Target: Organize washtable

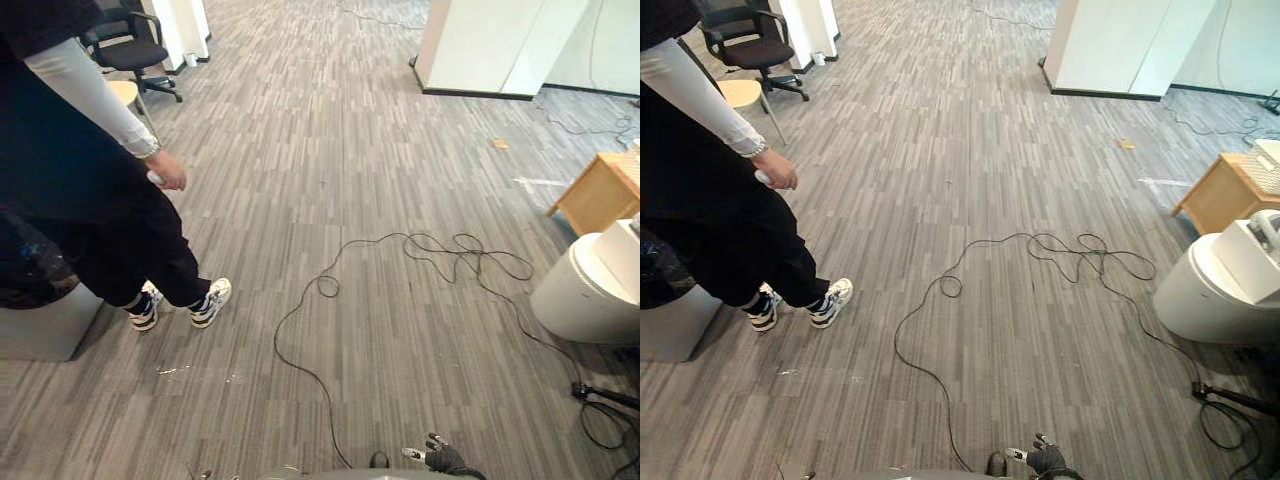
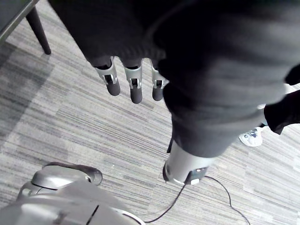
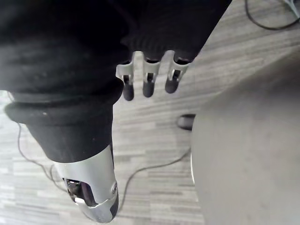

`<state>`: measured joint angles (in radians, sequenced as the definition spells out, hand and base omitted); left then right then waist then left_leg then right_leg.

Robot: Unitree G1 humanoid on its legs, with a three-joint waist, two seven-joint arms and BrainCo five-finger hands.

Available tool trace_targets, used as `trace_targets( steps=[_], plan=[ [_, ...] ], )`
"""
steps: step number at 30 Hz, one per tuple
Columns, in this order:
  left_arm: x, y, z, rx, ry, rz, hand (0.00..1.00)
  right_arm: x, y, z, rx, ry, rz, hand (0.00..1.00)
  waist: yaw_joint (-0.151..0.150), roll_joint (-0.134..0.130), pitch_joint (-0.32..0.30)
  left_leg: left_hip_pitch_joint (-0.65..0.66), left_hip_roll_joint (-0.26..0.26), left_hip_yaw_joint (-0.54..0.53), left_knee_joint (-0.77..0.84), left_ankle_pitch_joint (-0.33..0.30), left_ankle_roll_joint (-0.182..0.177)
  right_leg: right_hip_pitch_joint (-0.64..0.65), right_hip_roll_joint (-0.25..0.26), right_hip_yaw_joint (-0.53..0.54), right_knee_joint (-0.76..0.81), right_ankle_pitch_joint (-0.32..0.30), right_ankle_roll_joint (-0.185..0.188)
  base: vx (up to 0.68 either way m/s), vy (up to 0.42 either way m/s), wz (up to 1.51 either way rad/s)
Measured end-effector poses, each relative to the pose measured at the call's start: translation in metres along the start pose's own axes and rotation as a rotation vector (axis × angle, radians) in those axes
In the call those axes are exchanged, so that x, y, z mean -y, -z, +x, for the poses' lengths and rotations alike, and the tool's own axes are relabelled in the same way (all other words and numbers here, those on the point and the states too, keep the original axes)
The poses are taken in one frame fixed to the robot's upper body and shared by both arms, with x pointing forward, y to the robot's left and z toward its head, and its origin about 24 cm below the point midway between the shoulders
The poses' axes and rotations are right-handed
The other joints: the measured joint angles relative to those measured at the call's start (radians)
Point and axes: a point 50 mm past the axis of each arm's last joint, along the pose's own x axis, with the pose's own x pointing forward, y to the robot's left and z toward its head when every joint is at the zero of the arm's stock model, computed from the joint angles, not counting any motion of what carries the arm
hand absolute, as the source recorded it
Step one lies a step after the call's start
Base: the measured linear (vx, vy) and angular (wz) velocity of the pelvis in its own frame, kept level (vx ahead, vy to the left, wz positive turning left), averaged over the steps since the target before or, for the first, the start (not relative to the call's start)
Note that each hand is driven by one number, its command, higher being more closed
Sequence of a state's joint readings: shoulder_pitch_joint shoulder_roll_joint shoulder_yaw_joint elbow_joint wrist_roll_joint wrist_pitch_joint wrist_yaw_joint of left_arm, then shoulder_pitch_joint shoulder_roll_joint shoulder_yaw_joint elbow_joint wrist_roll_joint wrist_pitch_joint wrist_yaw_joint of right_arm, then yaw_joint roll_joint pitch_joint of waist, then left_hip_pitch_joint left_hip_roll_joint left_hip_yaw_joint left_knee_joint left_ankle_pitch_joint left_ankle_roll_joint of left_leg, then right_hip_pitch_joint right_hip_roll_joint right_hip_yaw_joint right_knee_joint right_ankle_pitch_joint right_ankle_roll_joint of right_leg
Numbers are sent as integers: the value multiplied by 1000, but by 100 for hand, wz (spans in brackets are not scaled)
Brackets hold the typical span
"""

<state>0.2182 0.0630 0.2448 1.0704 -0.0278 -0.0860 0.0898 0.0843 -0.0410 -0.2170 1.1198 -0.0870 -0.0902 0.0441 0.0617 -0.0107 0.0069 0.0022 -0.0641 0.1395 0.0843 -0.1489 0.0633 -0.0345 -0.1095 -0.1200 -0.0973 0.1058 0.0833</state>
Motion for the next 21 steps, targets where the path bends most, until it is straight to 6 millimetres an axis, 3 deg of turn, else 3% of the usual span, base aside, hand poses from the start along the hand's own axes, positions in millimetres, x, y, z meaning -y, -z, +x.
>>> trace_targets(
  steps=[5, 14, 21],
  plan=[
    [0, 3, 0, -9, 7, 19, 0, -1, 2, 0, -10, -1, 1, 0, -21, 5, -20, 49, -20, -8, 3, 0, -1, 58, -19, -14, 0, 0, 0, 86, 80, -2],
    [0, 4, 0, -15, 10, 41, 0, -1, 5, -1, -22, -6, -8, 0, -23, 15, -34, 54, -46, -11, 66, 0, -1, 65, -49, -18, 44, -4, -7, 14, 17, -7],
    [-5, 2, 1, -14, -8, 17, 0, -7, 5, -1, -22, -23, 3, 0, -49, -3, -44, 43, -50, -62, 105, -1, -1, 63, -50, -20, 61, -28, -29, 21, -85, 5]
  ],
)
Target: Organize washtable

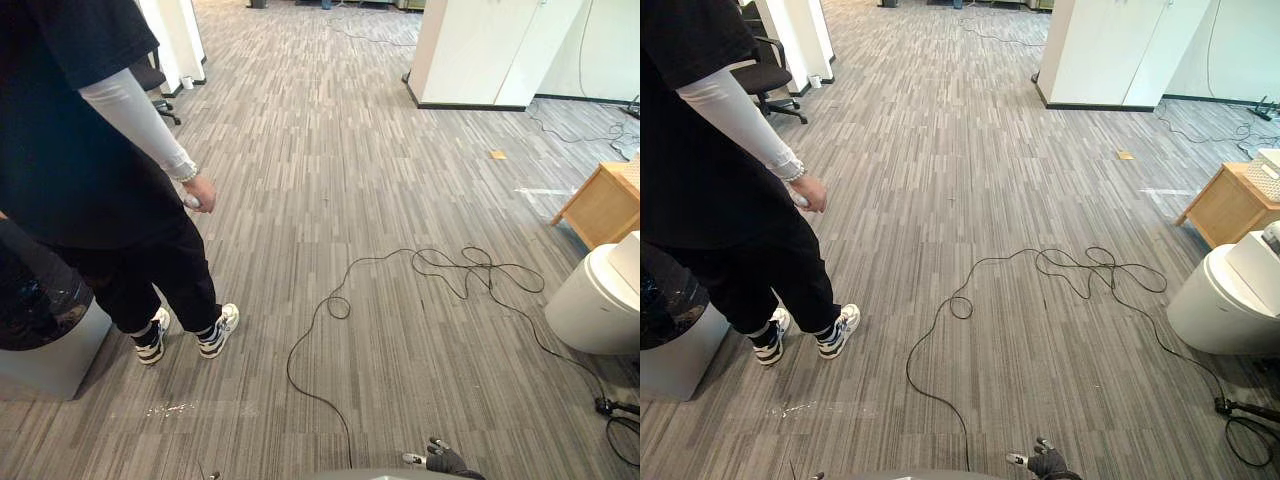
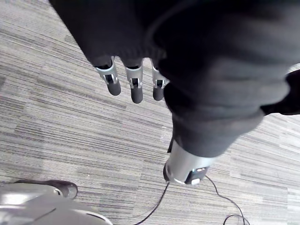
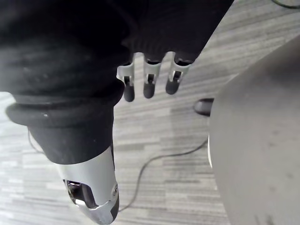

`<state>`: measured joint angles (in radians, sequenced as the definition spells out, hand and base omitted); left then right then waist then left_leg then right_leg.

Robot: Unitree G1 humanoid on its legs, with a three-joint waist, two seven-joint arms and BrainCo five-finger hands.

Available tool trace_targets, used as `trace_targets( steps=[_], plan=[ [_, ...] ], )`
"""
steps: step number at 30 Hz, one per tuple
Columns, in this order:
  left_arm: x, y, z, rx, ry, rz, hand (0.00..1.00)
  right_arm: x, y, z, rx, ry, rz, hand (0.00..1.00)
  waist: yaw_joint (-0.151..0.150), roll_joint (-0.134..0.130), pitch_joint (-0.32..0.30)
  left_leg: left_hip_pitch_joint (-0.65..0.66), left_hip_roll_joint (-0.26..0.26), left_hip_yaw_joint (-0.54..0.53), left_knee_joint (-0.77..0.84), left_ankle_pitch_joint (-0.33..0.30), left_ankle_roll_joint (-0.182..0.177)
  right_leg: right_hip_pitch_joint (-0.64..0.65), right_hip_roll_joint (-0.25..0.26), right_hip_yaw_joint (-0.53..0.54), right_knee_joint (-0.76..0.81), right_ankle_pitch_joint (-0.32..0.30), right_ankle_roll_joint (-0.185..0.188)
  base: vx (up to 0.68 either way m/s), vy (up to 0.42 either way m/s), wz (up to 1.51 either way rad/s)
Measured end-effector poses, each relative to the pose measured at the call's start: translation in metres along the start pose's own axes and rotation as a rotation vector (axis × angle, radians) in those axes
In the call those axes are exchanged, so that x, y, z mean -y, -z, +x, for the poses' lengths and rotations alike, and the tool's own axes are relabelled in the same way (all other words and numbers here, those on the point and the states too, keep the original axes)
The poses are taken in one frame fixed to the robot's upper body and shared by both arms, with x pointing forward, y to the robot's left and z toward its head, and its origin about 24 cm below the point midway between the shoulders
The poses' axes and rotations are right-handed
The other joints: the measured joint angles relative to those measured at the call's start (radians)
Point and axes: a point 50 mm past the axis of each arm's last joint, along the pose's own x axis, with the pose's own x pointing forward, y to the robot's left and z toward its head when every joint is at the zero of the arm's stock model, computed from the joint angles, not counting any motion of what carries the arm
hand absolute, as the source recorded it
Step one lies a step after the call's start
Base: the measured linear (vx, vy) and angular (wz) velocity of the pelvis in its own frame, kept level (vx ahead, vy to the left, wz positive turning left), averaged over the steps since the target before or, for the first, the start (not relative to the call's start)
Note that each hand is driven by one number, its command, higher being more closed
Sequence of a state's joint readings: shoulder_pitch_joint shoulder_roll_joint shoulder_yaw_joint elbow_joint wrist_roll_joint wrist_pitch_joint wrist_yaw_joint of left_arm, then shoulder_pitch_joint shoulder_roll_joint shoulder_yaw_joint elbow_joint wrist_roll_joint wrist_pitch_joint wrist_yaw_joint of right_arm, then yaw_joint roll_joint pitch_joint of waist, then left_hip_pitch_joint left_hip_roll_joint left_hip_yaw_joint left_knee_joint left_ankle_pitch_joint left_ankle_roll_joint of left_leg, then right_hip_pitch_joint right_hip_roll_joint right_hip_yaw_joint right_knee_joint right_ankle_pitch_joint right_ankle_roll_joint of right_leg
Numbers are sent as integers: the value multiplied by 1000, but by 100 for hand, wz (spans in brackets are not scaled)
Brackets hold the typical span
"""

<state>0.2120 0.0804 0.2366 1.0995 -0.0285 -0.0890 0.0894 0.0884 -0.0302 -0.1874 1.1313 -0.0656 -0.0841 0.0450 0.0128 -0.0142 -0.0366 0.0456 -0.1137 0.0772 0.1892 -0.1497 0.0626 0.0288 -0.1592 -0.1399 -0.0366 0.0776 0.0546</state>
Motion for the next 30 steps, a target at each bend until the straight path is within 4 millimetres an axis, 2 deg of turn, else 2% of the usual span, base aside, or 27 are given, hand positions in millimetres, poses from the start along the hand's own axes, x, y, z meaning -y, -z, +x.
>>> trace_targets(
  steps=[1, 2, 3, 4, 5, 6, 7, 8, 10, 11, 12, 13, 14, 15, 16, 17, 18, 19, 20, 21, 22, 23, 24, 25, 26, 27, 30],
  plan=[
    [0, -2, 1, -1, -6, -15, 0, -1, -1, 0, 4, -1, 10, 0, -1, 0, 12, -12, 6, -8, 56, -2, -2, 2, 10, 6, 38, -57, -22, 42, -168, 23],
    [0, -4, 1, 1, -13, -42, 0, -2, -2, 0, 16, -3, 20, 0, -2, -1, 26, -30, 20, -23, 138, -15, -17, 12, 47, 10, 73, -120, -41, 18, -180, 27],
    [0, -7, 2, 9, -17, -63, 0, -3, -3, 0, 20, -5, 21, 0, 1, -5, 34, -46, 27, -21, 196, -22, -25, 25, 70, 9, 89, -139, -50, 8, -229, 45],
    [-4, -12, 3, 26, -40, -125, 0, -6, -4, 0, 27, -13, 26, 0, 3, -19, 46, -113, 42, -8, 360, -25, -29, 40, 105, 4, 107, -156, -54, -18, -247, 41],
    [-2, -15, 2, 41, -49, -174, 0, -6, -6, 0, 41, -13, 27, 0, 11, -11, 66, -204, 86, 37, 566, -16, -27, 70, 133, -50, 111, -192, -70, -25, -232, 30],
    [-2, -14, 2, 38, -55, -196, 0, -6, -6, -1, 46, -11, 26, 0, 21, -3, 73, -239, 113, 57, 662, 1, -31, 91, 142, -56, 106, -216, -58, -15, -110, 8],
    [-1, -12, 2, 24, -60, -222, 0, -5, -7, -1, 49, -8, 34, 0, 32, -5, 84, -292, 162, 83, 797, 29, -58, 117, 150, -61, 101, -235, -53, 13, -28, 3],
    [-4, -7, 1, 12, -69, -227, 0, -7, -12, 1, 52, -13, 30, 0, 37, -10, 88, -332, 204, 119, 835, -71, -33, 131, 147, -65, 110, -243, -62, 32, -2, 10],
    [-4, -7, 1, 15, -67, -235, 0, -10, -17, 2, 60, -24, 19, 0, 39, -21, 107, -415, 212, 125, 739, -149, -44, 131, 122, -58, 113, -270, -58, 40, 18, 8],
    [-3, -7, 1, 15, -64, -237, 0, -11, -19, 3, 63, -28, 14, 0, 46, -27, 113, -440, 202, 113, 668, -147, -49, 123, 108, -56, 123, -280, -52, 80, 105, -7],
    [-2, -8, 1, 18, -59, -227, 0, -9, -21, 3, 67, -29, -3, 0, 60, -30, 126, -484, 195, 87, 514, -132, -70, 108, 83, -48, 140, -304, -35, 119, 172, -21],
    [-2, -2, -1, 4, -59, -223, 0, -5, -22, 4, 63, -23, -20, 0, 68, -18, 136, -514, 201, 62, 373, -97, -115, 106, 72, -35, 150, -326, -12, 171, 204, -30],
    [-1, 3, -2, -9, -55, -214, 0, -3, -22, 4, 61, -18, -22, 0, 74, -10, 138, -524, 205, 51, 323, -87, -132, 109, 70, -20, 151, -336, -2, 276, 281, -47],
    [-1, 12, -5, -34, -54, -202, 0, -2, -18, 3, 46, -14, -23, 0, 86, -12, 135, -547, 217, 45, 330, -49, -121, 116, 56, 7, 159, -367, 18, 432, 362, -50],
    [-5, 23, -8, -56, -64, -198, 0, -3, -15, 3, 37, -16, -22, 0, 89, -26, 119, -558, 193, 54, 391, -38, -72, 124, 29, 35, 179, -412, 13, 476, 379, -43],
    [-11, 26, -9, -62, -77, -188, 0, -6, -9, 2, 20, -25, -21, 0, 88, -50, 108, -562, 176, 68, 412, -65, -30, 122, 11, 39, 210, -431, 27, 595, 330, -2],
    [-20, 21, -7, -49, -95, -170, 0, -16, -6, 2, 8, -47, -9, 0, 74, -93, 100, -564, 132, 79, 442, -119, -2, 80, -19, 78, 364, -451, 55, 636, 253, 24],
    [-19, 14, -5, -32, -90, -169, 0, -18, -6, 2, 11, -51, -2, 0, 75, -96, 102, -553, 116, 76, 463, -154, 14, 24, -23, 99, 528, -433, 81, 777, 281, 37],
    [-20, 9, -4, -20, -89, -166, 0, -18, -7, 2, 17, -57, -4, 0, 76, -103, 110, -496, 90, 74, 466, -194, 36, -42, -27, 148, 758, -343, 167, 622, 242, 25],
    [-21, 9, -3, -19, -91, -163, 0, -18, -8, 2, 19, -62, -2, 0, 75, -96, 119, -460, 79, 69, 464, -211, 41, -65, -23, 160, 864, -295, 200, 604, 227, 23],
    [-21, 9, -3, -20, -89, -150, 0, -16, -7, 2, 21, -60, 9, 0, 71, -93, 122, -367, 64, 58, 449, -243, 59, -96, -13, 146, 1054, -257, 204, 610, 205, 16],
    [-22, 11, -4, -27, -88, -134, 0, -15, -7, 2, 23, -55, 13, 0, 71, -91, 124, -259, 57, 53, 399, -260, 75, -122, -13, 90, 1165, -275, 133, 604, 193, 9],
    [-22, 12, -4, -29, -87, -128, 0, -13, -7, 2, 24, -51, 15, 0, 73, -88, 124, -207, 55, 49, 362, -263, 77, -143, -12, 56, 1192, -291, 89, 677, 216, -2],
    [-21, 12, -4, -32, -86, -121, 0, -10, -10, 2, 39, -43, 20, 0, 68, -78, 124, -118, 55, 32, 284, -265, 73, -211, -3, -11, 1191, -325, 32, 529, 161, 13],
    [-20, 11, -3, -33, -84, -112, 0, -8, -17, 2, 69, -32, 38, 0, 52, -68, 126, -52, 60, 11, 217, -259, 66, -282, 8, -73, 1138, -358, -2, 521, 138, 26],
    [-19, 9, -3, -30, -80, -113, 0, -6, -20, 2, 82, -26, 48, 0, 46, -62, 131, -21, 63, 4, 190, -257, 63, -314, 12, -98, 1091, -372, -4, 547, 96, 40],
    [-10, 0, -1, -9, -62, -125, 0, -3, -31, 2, 132, -14, 57, 0, 25, -36, 135, 124, 77, -52, 66, -263, 49, -420, 24, -164, 684, -347, -11, 630, 91, 64]
  ],
)
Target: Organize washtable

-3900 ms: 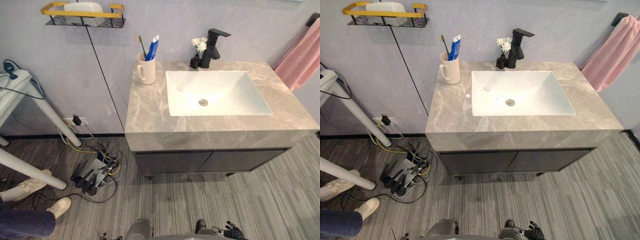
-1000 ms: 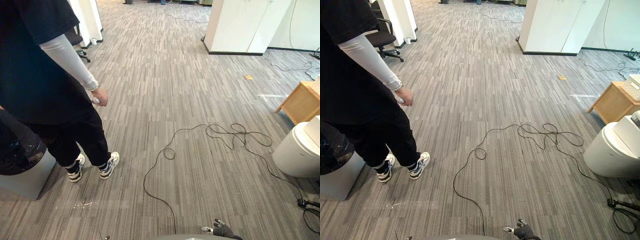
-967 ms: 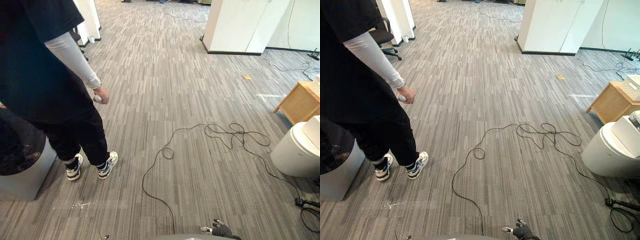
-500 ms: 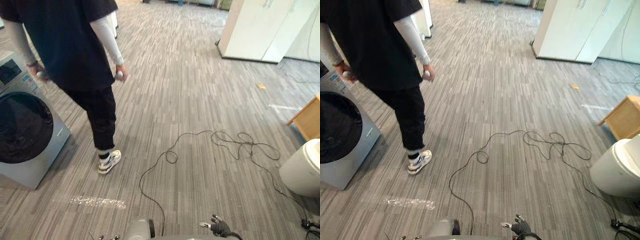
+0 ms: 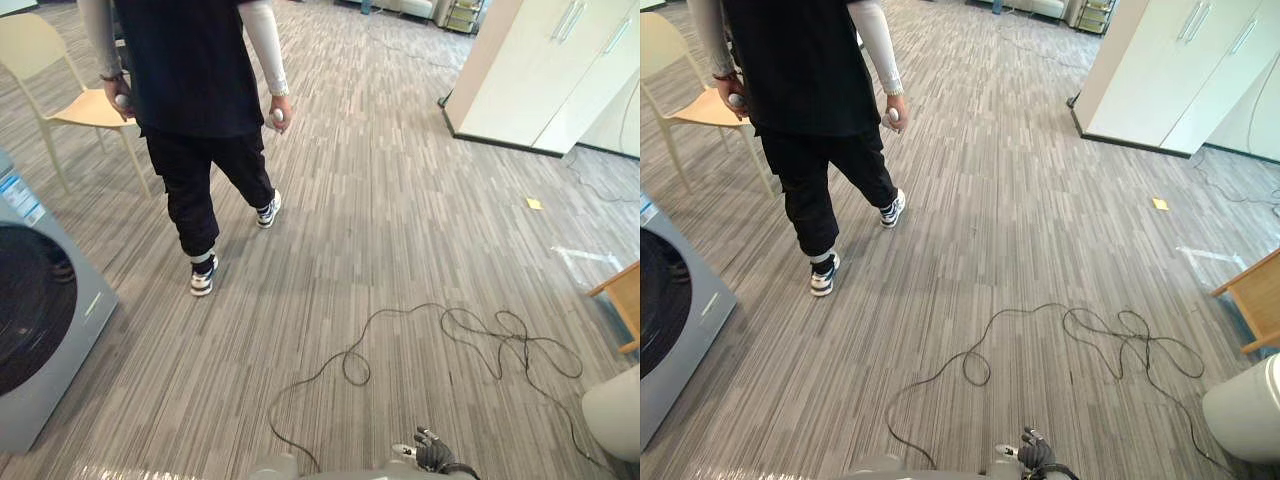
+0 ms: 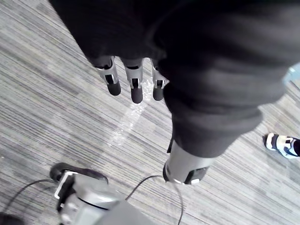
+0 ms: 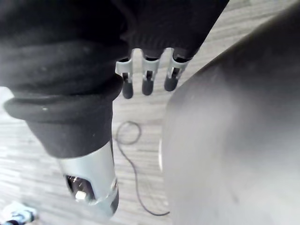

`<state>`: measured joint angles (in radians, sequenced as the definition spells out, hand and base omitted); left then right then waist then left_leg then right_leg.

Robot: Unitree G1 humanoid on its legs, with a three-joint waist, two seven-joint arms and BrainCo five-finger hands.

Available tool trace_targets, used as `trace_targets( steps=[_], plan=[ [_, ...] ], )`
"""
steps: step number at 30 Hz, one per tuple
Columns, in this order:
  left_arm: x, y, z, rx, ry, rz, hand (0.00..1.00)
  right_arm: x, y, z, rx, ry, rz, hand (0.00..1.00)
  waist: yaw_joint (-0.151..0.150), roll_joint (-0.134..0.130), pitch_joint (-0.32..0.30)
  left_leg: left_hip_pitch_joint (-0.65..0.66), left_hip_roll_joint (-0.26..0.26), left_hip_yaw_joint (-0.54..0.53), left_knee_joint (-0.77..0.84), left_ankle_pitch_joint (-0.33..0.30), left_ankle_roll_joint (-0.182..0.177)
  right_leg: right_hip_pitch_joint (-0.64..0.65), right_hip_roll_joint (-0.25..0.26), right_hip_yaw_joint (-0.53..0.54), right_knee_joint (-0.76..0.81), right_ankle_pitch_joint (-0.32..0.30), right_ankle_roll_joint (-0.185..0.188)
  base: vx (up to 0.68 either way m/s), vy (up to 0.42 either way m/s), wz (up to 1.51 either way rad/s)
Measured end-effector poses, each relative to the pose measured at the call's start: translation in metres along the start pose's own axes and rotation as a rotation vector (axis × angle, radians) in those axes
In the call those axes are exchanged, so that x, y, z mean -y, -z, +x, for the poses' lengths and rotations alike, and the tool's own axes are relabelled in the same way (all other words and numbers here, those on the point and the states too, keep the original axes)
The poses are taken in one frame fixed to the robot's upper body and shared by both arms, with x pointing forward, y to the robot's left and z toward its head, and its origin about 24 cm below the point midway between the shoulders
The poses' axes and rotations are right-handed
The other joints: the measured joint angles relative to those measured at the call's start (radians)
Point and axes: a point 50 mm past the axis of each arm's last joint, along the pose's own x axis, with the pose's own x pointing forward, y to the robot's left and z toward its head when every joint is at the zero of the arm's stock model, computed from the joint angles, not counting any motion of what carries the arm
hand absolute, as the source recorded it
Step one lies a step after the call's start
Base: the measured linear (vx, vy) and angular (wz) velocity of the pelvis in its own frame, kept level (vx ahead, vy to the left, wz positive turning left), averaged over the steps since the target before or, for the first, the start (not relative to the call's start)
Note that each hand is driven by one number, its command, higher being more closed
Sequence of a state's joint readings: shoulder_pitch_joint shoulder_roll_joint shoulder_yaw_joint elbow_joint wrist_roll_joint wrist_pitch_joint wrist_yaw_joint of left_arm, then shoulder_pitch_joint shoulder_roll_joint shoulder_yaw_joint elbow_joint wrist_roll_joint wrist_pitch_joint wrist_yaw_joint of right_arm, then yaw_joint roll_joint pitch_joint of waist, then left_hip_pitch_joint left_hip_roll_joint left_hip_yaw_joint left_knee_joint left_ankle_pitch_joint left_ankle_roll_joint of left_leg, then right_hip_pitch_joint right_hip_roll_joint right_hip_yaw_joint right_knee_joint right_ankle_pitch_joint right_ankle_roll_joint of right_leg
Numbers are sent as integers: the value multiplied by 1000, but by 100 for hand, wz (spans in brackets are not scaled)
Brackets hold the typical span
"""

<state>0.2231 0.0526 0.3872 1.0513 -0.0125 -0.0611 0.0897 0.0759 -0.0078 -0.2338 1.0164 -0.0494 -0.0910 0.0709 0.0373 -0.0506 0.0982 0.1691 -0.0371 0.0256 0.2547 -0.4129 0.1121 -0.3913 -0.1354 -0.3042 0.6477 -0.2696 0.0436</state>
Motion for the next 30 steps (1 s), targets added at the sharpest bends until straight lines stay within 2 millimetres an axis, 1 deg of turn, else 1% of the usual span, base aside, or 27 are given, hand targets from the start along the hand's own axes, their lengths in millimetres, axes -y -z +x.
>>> trace_targets(
  steps=[2, 3, 4, 5, 6, 7, 8, 9, 10, 11, 12, 13, 14, 15, 16, 17, 18, 19, 20, 21, 22, 23, 24, 25, 26, 27, 30],
  plan=[
    [5, -5, 1, 19, 13, 11, 0, 1, -2, 0, 11, 6, 0, 0, 1, 10, 0, 73, 12, -21, -54, -20, -38, -21, 23, 20, -273, 113, -8, 603, 24, 72],
    [5, -6, 1, 25, 9, 3, 0, 1, -3, 0, 14, 5, 0, 0, 1, 10, 0, 127, 22, -41, -58, -36, -68, -41, 39, 26, -305, 168, -51, 926, -50, 72],
    [5, -5, 0, 23, 6, 3, 0, 0, -3, 0, 14, 3, 0, 0, -1, 8, -3, 153, 33, -59, -8, -39, -73, -48, 65, 17, -285, 212, -111, 842, -101, 65],
    [5, -5, 0, 23, 7, 4, 0, -1, -4, 0, 15, 3, 5, 0, -5, 13, -5, 152, 41, -70, 35, -41, -77, -51, 82, 32, -265, 267, -146, 884, -149, 76],
    [14, 0, -2, 6, 23, -15, 0, 4, -8, 0, 31, 13, -6, 0, -20, 66, -25, 127, 88, -87, 148, -42, -82, -44, 104, 27, -212, 304, -94, 888, -98, 55],
    [23, 2, -3, -7, 31, -73, 0, 10, -16, 1, 52, 27, -20, 0, -19, 105, -28, 62, 125, -85, 312, 33, -106, -17, 128, 2, -180, 260, -105, 874, -81, 41],
    [26, -1, -3, -1, 31, -112, 0, 12, -16, 1, 53, 31, -23, 0, -18, 113, -21, 17, 118, -76, 411, 136, -87, 2, 125, 2, -168, 236, -109, 871, -73, -1],
    [28, -2, -3, -1, 26, -150, 0, 14, -15, 0, 49, 34, -26, 0, -16, 109, -11, -37, 104, -46, 532, 355, -60, 47, 120, 3, -170, 213, -126, 861, -116, -38],
    [27, 3, -4, -16, 18, -163, 0, 16, -12, 0, 35, 39, -33, 0, 1, 116, -2, -109, 144, 34, 676, 595, -46, 163, 131, 18, -262, 197, -124, 855, -94, -50],
    [26, -2, -3, -2, 17, -162, 0, 18, -9, 0, 16, 43, -32, 0, 7, 124, 7, -212, 220, 100, 872, 442, -16, 276, 155, 36, -345, 184, -112, 813, -31, -47],
    [24, -4, -2, 6, 14, -158, 0, 16, -6, 1, -1, 38, -31, 0, 11, 116, 11, -265, 238, 115, 929, 377, -18, 322, 157, 44, -369, 172, -110, 759, 34, -34],
    [21, -6, -1, 14, 10, -142, 0, 10, -1, 1, -32, 24, -30, 0, 33, 90, 19, -354, 242, 117, 963, 276, -35, 398, 145, 77, -408, 148, -103, 868, 81, -48],
    [17, -5, -1, 14, 8, -116, 0, 4, 1, 3, -53, 3, -49, 0, 40, 65, 26, -448, 234, 119, 934, 208, -50, 459, 131, 108, -438, 123, -96, 686, 116, -55],
    [15, -3, -2, 11, 3, -114, 0, 1, 0, 4, -59, -8, -58, 0, 47, 55, 33, -492, 229, 115, 900, 178, -61, 481, 120, 119, -442, 109, -84, 641, 181, -66],
    [12, -1, -2, 7, 0, -99, 0, -4, -1, 5, -61, -18, -52, 0, 61, 40, 42, -566, 218, 116, 769, 154, -88, 514, 94, 142, -440, 67, -46, 735, 313, -66],
    [11, 2, -3, -1, 6, -73, 0, -6, -2, 6, -58, -26, -60, 0, 67, 39, 46, -631, 191, 94, 517, 170, -111, 557, 61, 143, -440, -13, 7, 716, 346, -60],
    [10, 8, -5, -16, 4, -69, 0, -4, -3, 6, -57, -23, -67, 0, 67, 54, 43, -639, 187, 66, 388, 194, -137, 571, 59, 147, -438, -42, 35, 743, 410, -40],
    [10, 12, -5, -27, 11, -45, 0, -3, -2, 6, -68, -21, -78, 0, 76, 59, 39, -637, 171, 68, 390, 269, -99, 603, 47, 164, -434, -80, 62, 660, 322, -3],
    [3, 7, -3, -12, 1, -18, 0, -14, 2, 6, -83, -53, -96, 0, 79, 9, 21, -631, 130, 93, 386, 224, -102, 603, 21, 211, -429, -78, 30, 687, 296, 9],
    [2, 4, -2, 2, 0, -12, 0, -17, 2, 6, -82, -62, -104, 0, 82, -1, 15, -631, 119, 93, 386, 206, -94, 593, 30, 237, -409, -66, 12, 671, 247, 25],
    [0, 0, -1, 19, -3, -6, 0, -20, 0, 6, -72, -68, -101, 0, 86, -20, 3, -617, 84, 96, 388, 170, -69, 566, 26, 259, -345, -32, -12, 634, 278, 28],
    [-2, 1, -1, 11, -7, -5, 0, -18, 0, 6, -69, -61, -92, 0, 82, -33, -4, -584, 50, 104, 393, 143, -27, 549, -8, 263, -241, -10, 19, 622, 290, 27],
    [-1, 2, -1, 7, -7, -8, 0, -17, 1, 6, -69, -55, -80, 0, 83, -34, -2, -557, 36, 116, 391, 128, -9, 531, -24, 283, -156, 6, 46, 492, 238, 25],
    [-1, 4, -1, -2, -7, -14, 0, -15, 2, 6, -73, -47, -66, 0, 83, -31, 2, -506, 15, 128, 383, 102, 9, 489, -39, 313, 8, 53, 103, 478, 205, 6],
    [-1, 7, -2, -19, -7, -12, 0, -15, 8, 5, -96, -48, -59, 0, 80, -24, 7, -420, -5, 141, 362, 84, 24, 432, -38, 336, 239, 114, 197, 658, 244, -7],
    [-1, 9, -2, -27, -3, -8, 0, -12, 7, 5, -92, -45, -54, 0, 70, -7, 15, -313, -18, 140, 303, 81, 26, 354, -44, 298, 462, 129, 166, 642, 219, -14],
    [0, 8, -2, -23, -3, -14, 0, -5, 2, 5, -66, -22, -34, 0, 48, 16, 10, -177, -15, 125, 185, 81, 25, 251, -43, 190, 545, 84, 53, 423, 118, -14]
  ],
)
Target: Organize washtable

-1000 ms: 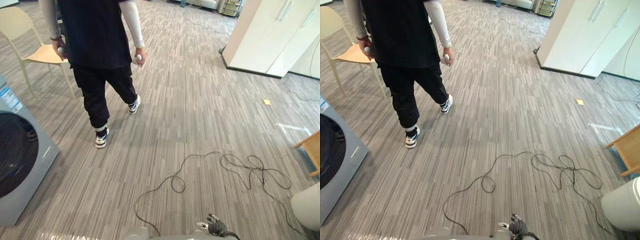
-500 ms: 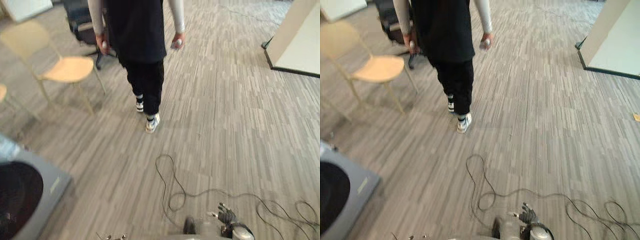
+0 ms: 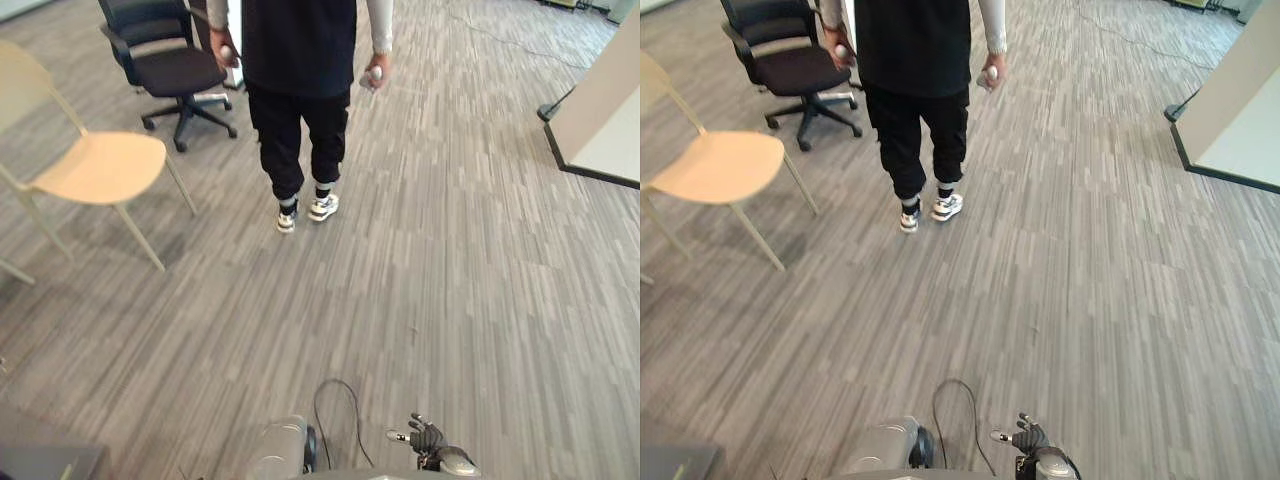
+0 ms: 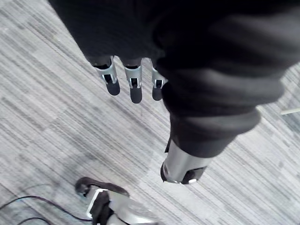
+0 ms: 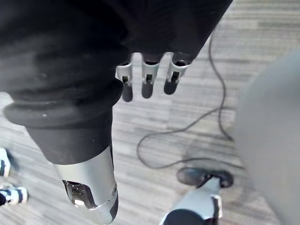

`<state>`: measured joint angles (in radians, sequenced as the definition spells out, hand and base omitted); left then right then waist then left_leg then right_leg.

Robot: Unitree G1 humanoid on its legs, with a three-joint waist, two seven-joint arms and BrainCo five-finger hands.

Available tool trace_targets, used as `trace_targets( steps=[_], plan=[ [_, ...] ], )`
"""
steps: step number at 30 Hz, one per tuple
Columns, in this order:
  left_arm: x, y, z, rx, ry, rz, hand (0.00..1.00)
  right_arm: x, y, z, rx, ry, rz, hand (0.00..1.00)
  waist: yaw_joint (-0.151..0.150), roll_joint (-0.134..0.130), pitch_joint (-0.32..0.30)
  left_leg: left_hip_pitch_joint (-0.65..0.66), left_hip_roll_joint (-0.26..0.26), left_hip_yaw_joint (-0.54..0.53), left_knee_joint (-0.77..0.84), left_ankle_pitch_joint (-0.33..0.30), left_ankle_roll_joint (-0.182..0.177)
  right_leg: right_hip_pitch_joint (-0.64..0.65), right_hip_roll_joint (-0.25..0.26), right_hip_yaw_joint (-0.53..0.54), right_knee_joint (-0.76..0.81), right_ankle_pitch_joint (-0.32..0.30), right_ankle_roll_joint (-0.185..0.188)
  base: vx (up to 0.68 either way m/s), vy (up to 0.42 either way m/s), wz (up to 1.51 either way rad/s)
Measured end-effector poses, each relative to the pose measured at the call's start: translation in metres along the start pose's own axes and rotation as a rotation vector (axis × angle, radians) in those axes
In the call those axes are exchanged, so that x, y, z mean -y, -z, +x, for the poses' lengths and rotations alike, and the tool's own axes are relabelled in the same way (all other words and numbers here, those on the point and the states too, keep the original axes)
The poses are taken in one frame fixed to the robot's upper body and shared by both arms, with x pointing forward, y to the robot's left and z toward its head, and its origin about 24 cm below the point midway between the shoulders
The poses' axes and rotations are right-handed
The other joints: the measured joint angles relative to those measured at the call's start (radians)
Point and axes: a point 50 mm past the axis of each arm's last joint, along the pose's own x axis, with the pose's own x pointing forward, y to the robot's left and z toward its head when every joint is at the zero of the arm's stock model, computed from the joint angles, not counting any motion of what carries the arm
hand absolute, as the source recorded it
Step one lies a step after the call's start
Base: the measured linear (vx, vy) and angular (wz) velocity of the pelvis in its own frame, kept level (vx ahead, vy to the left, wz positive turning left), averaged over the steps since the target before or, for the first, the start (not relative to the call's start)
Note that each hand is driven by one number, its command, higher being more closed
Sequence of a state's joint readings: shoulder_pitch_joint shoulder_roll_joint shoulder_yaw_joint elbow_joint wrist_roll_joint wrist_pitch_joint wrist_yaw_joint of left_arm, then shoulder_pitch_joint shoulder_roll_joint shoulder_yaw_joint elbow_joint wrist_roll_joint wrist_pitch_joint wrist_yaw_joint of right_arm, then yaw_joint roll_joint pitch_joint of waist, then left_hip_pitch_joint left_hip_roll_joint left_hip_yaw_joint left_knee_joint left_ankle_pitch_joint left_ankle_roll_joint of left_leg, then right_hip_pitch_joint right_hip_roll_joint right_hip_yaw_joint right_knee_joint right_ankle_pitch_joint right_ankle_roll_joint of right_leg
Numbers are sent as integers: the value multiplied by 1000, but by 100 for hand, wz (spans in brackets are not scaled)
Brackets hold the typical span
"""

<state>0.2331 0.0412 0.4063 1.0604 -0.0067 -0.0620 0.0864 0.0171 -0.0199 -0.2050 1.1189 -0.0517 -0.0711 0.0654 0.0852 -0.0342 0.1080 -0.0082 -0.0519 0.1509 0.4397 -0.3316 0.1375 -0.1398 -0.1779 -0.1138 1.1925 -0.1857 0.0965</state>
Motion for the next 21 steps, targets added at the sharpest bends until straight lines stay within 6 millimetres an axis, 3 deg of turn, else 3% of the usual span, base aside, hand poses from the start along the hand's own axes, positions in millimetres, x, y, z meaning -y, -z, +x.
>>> trace_targets(
  steps=[2, 4, 6, 8, 10, 11, 12, 13, 14, 15, 16, 17, 18, 21],
  plan=[
    [4, -9, 2, 18, 1, -31, 0, 7, 0, -1, 12, 28, 39, 0, -17, -6, 5, 121, 7, -5, -103, -3, -6, -113, 1, -73, -114, -61, -65, 455, 46, -11],
    [10, -15, 3, 37, 14, -39, 0, 13, 2, -4, 19, 53, 77, 0, -18, 6, 10, 189, 35, -10, -143, -13, -24, -152, 4, -144, -331, -78, -68, 384, 1, 9],
    [15, -23, 4, 59, 26, -39, 0, 13, 2, -5, 40, 56, 81, 0, -17, 7, 9, 232, 62, -23, -160, -34, -59, -175, 7, -175, -610, -39, -67, 422, -30, 37],
    [19, -29, 4, 78, 34, -46, 0, 12, 2, -6, 46, 55, 81, 0, -17, 7, 9, 283, 95, -67, -168, -73, -112, -193, 12, -169, -861, 65, -69, 509, -98, 54],
    [19, -26, 3, 74, 31, -45, 0, 13, 0, -6, 53, 56, 79, 0, -28, 12, 4, 334, 135, -105, -181, -100, -161, -201, 28, -190, -866, 103, -96, 596, -218, 66],
    [17, -24, 3, 74, 27, -39, 0, 9, 0, -6, 54, 48, 84, 0, -44, 13, -2, 326, 158, -146, -121, -118, -195, -206, 46, -186, -822, 161, -105, 756, -305, 76],
    [17, -23, 3, 68, 26, -44, 0, 9, 0, -6, 53, 49, 84, 0, -45, 19, -6, 308, 168, -163, -61, -121, -199, -205, 59, -179, -800, 205, -107, 664, -296, 40],
    [20, -13, 0, 34, 22, -90, 0, 18, -1, -6, 51, 65, 69, 0, -35, 65, -33, 244, 218, -186, 99, -96, -220, -201, 98, -188, -764, 173, -82, 537, -221, -5],
    [20, -9, 0, 20, 12, -120, 0, 19, -2, -6, 53, 68, 65, 0, -35, 79, -40, 193, 231, -190, 202, -44, -209, -195, 116, -190, -757, 149, -81, 668, -258, -35],
    [20, -1, -2, -11, -2, -178, 0, 21, -3, -6, 55, 71, 58, 0, -38, 83, -42, 99, 242, -186, 399, 152, -167, -157, 143, -180, -774, 121, -83, 656, -200, -53],
    [20, 5, -3, -34, -8, -194, 0, 24, -2, -6, 45, 74, 46, 0, -24, 87, -27, 26, 281, -137, 556, 293, -151, -83, 169, -157, -842, 110, -98, 641, -186, -57],
    [21, 5, -3, -37, -5, -193, 0, 25, 0, -7, 38, 78, 45, 0, -18, 91, -25, -9, 310, -93, 619, 266, -123, -45, 183, -144, -874, 108, -101, 634, -137, -53],
    [20, 4, -2, -36, -6, -192, 0, 25, 2, -6, 17, 78, 43, 0, -13, 88, -14, -75, 342, -41, 713, 188, -89, 47, 195, -127, -934, 102, -110, 604, -103, -34],
    [12, 2, -1, -27, -15, -151, 0, 15, 9, -3, -36, 42, 9, 0, 11, 47, 8, -200, 302, 7, 642, 67, -136, 230, 176, -74, -1049, 91, -116, 583, -30, -43]
  ],
)
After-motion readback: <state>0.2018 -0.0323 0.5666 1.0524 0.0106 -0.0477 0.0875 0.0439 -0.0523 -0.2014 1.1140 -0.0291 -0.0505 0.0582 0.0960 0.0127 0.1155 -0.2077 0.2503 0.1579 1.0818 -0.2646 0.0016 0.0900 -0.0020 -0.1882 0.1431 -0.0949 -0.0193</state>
